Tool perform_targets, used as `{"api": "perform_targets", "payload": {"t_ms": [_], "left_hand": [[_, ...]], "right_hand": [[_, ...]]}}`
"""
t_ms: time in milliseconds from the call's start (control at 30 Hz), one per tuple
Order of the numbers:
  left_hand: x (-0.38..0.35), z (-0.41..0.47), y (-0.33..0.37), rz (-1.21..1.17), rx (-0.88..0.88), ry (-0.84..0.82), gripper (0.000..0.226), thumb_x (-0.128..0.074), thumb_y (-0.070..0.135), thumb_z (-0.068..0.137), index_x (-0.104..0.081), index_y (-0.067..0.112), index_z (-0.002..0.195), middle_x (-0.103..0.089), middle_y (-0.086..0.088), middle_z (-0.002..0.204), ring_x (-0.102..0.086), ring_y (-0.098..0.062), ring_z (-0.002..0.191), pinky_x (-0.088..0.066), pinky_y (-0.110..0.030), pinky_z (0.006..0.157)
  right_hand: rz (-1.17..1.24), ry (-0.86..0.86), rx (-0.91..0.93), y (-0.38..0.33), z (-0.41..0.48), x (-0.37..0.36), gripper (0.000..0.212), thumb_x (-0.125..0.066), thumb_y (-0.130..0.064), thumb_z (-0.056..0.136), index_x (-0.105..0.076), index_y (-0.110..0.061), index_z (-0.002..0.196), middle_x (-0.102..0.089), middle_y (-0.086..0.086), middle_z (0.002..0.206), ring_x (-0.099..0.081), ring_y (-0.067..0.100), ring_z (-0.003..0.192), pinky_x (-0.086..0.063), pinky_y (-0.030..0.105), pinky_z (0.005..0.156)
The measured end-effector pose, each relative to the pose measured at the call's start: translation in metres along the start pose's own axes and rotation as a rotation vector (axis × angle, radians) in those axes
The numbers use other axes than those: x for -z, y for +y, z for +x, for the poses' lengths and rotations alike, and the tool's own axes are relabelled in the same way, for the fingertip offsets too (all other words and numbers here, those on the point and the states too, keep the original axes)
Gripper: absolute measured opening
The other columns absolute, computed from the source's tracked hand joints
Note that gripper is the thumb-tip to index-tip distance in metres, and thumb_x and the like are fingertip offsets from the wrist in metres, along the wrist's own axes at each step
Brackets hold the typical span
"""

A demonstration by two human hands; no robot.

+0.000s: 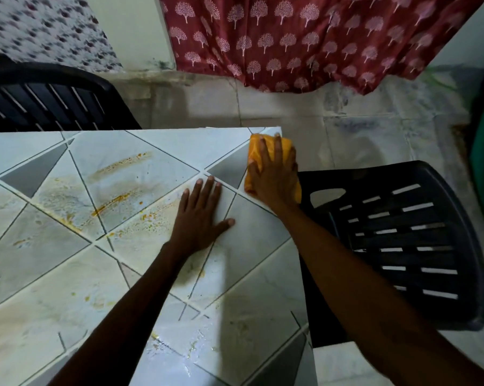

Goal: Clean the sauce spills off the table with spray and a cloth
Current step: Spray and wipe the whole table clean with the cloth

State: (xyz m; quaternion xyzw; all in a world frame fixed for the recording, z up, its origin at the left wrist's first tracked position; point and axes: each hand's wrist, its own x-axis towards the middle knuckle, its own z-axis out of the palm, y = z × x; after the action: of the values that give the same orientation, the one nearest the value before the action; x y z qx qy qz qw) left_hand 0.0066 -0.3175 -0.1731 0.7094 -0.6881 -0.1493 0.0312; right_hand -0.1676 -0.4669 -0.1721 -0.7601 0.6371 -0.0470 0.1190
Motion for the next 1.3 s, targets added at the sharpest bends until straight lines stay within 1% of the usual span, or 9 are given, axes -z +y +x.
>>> {"api": "perform_targets", "payload": {"t_ms": [167, 333, 500, 700, 800, 900, 1067, 1167, 1300], "left_hand": [[0.005, 0.001, 0.000, 0.038, -0.011, -0.025, 0.096, -0.024, 0.079, 0.084, -0.012, 0.020, 0.158, -0.005, -0.004, 0.165, -0.007, -0.027, 0.152, -0.012, -0.050, 0.120], [0.005, 0.002, 0.004, 0.036, 0.009, -0.037, 0.097, -0.023, 0.080, 0.082, -0.010, 0.021, 0.158, -0.004, -0.002, 0.166, -0.006, -0.026, 0.152, -0.012, -0.050, 0.120], [0.006, 0.001, 0.008, 0.018, 0.014, -0.042, 0.099, -0.020, 0.082, 0.080, -0.010, 0.022, 0.158, -0.004, -0.003, 0.166, -0.005, -0.027, 0.152, -0.011, -0.050, 0.120], [0.004, 0.004, -0.001, 0.063, 0.024, -0.052, 0.098, -0.020, 0.084, 0.080, -0.003, 0.027, 0.157, 0.002, 0.001, 0.166, -0.001, -0.024, 0.152, -0.009, -0.047, 0.120], [0.005, 0.006, 0.002, 0.096, 0.024, -0.079, 0.101, -0.016, 0.087, 0.077, -0.003, 0.027, 0.157, 0.001, 0.001, 0.166, -0.003, -0.025, 0.152, -0.011, -0.048, 0.120], [0.012, 0.008, 0.010, 0.101, 0.044, -0.134, 0.106, -0.012, 0.088, 0.073, 0.000, 0.026, 0.157, 0.005, 0.000, 0.165, 0.001, -0.025, 0.152, -0.009, -0.047, 0.120], [0.020, 0.007, 0.010, 0.092, 0.058, -0.182, 0.107, -0.011, 0.088, 0.072, 0.005, 0.026, 0.157, 0.010, 0.000, 0.165, 0.005, -0.026, 0.152, -0.007, -0.048, 0.120], [0.017, 0.004, 0.014, 0.078, 0.053, -0.143, 0.105, -0.011, 0.087, 0.074, 0.002, 0.025, 0.157, 0.007, -0.001, 0.165, 0.003, -0.026, 0.152, -0.009, -0.050, 0.120], [0.012, 0.003, 0.015, 0.062, 0.039, -0.129, 0.100, -0.012, 0.085, 0.077, 0.004, 0.026, 0.157, 0.009, -0.001, 0.165, 0.005, -0.026, 0.152, -0.006, -0.050, 0.120]], "right_hand": [[-0.010, -0.014, 0.125, 0.026, -0.128, -0.009, 0.064, -0.015, -0.052, 0.105, -0.007, -0.026, 0.163, -0.004, 0.011, 0.171, -0.003, 0.044, 0.155, -0.012, 0.060, 0.124], [0.057, -0.137, 0.197, 0.088, -0.303, -0.037, 0.070, -0.044, -0.048, 0.100, -0.023, -0.020, 0.161, -0.018, 0.017, 0.168, -0.018, 0.052, 0.151, -0.018, 0.071, 0.118], [0.058, -0.011, 0.352, 0.064, -0.195, 0.006, 0.064, -0.042, -0.039, 0.103, -0.029, -0.009, 0.158, -0.018, 0.022, 0.167, -0.010, 0.039, 0.156, -0.014, 0.063, 0.123], [0.007, -0.061, 0.150, 0.021, -0.014, 0.006, 0.070, -0.027, -0.052, 0.098, -0.020, -0.023, 0.161, -0.012, 0.015, 0.169, -0.017, 0.043, 0.153, -0.023, 0.063, 0.119], [-0.002, -0.024, 0.223, 0.032, -0.055, 0.005, 0.068, -0.028, -0.049, 0.100, -0.022, -0.021, 0.161, -0.010, 0.015, 0.170, -0.013, 0.044, 0.153, -0.017, 0.061, 0.122], [0.077, -0.005, 0.311, 0.060, -0.159, 0.007, 0.065, -0.032, -0.046, 0.104, -0.018, -0.023, 0.162, -0.006, 0.014, 0.170, -0.001, 0.046, 0.155, -0.015, 0.060, 0.122], [0.069, -0.146, 0.325, 0.095, -0.288, 0.014, 0.071, -0.043, -0.053, 0.100, -0.014, -0.034, 0.162, -0.002, 0.004, 0.172, 0.002, 0.042, 0.156, -0.020, 0.060, 0.122], [0.025, -0.113, 0.350, 0.098, -0.245, 0.017, 0.069, -0.040, -0.055, 0.101, -0.017, -0.034, 0.162, -0.008, 0.007, 0.171, -0.004, 0.044, 0.155, -0.017, 0.061, 0.122], [-0.029, -0.013, 0.257, 0.051, -0.103, 0.013, 0.066, -0.031, -0.055, 0.100, -0.024, -0.029, 0.161, -0.014, 0.012, 0.170, -0.007, 0.049, 0.153, -0.014, 0.061, 0.122]]}}
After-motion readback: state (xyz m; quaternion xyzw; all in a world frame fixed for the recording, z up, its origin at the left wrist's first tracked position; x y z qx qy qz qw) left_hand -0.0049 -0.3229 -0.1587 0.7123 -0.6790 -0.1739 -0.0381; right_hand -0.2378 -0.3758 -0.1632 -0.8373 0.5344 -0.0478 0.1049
